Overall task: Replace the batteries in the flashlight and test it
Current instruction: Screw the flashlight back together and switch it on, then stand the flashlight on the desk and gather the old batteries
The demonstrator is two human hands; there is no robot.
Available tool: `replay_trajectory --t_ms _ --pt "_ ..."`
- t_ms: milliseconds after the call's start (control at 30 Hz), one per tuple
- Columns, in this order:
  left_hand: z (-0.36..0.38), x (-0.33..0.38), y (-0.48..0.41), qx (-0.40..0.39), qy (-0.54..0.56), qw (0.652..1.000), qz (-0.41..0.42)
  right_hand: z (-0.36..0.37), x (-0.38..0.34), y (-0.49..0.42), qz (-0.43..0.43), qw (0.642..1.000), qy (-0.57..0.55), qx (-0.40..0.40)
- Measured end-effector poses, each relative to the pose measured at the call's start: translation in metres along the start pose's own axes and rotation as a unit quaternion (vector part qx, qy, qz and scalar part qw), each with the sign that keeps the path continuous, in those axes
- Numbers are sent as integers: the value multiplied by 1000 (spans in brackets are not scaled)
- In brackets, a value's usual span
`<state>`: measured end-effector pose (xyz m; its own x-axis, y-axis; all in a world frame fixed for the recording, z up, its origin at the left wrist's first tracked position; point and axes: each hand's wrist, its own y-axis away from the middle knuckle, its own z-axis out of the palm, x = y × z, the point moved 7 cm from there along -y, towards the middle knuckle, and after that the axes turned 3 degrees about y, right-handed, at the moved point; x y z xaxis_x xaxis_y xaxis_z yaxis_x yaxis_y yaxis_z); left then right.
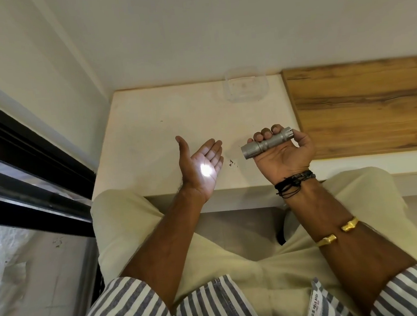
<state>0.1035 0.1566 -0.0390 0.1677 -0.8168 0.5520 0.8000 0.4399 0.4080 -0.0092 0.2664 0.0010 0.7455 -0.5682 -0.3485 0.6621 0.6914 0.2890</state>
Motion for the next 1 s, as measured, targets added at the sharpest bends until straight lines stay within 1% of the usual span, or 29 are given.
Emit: replay_trajectory --t_ms 167,533,667,767,800,833,867,933,967,1000 --pt "-3 -1 -1 14 -17 1000 11 -1 0 1 -4 1000 -11 13" --pt "-3 2 1 25 -12 1000 15 -1 2 3 -8 1000 2 28" --pt "-6 2 0 38 -32 999 21 -9 2 0 0 997 58 50" --pt "-11 5 -4 70 -113 990 47 -18 4 -5 -15 983 153 101" --pt "-12 5 -4 85 -164 981 58 -21 4 -6 -20 973 200 117" --pt "-13 7 -4 103 -231 965 73 -23 4 -7 -30 959 254 125" --pt "-14 9 -2 122 -310 938 93 -23 4 -7 -41 940 316 126" --pt "-14 12 0 138 -453 870 136 -23 6 -9 -52 886 446 112" --pt "-13 12 0 134 -502 842 148 -22 7 -10 -59 853 507 106" --pt "-12 11 1 127 -535 821 153 -22 8 -10 -72 821 557 104"
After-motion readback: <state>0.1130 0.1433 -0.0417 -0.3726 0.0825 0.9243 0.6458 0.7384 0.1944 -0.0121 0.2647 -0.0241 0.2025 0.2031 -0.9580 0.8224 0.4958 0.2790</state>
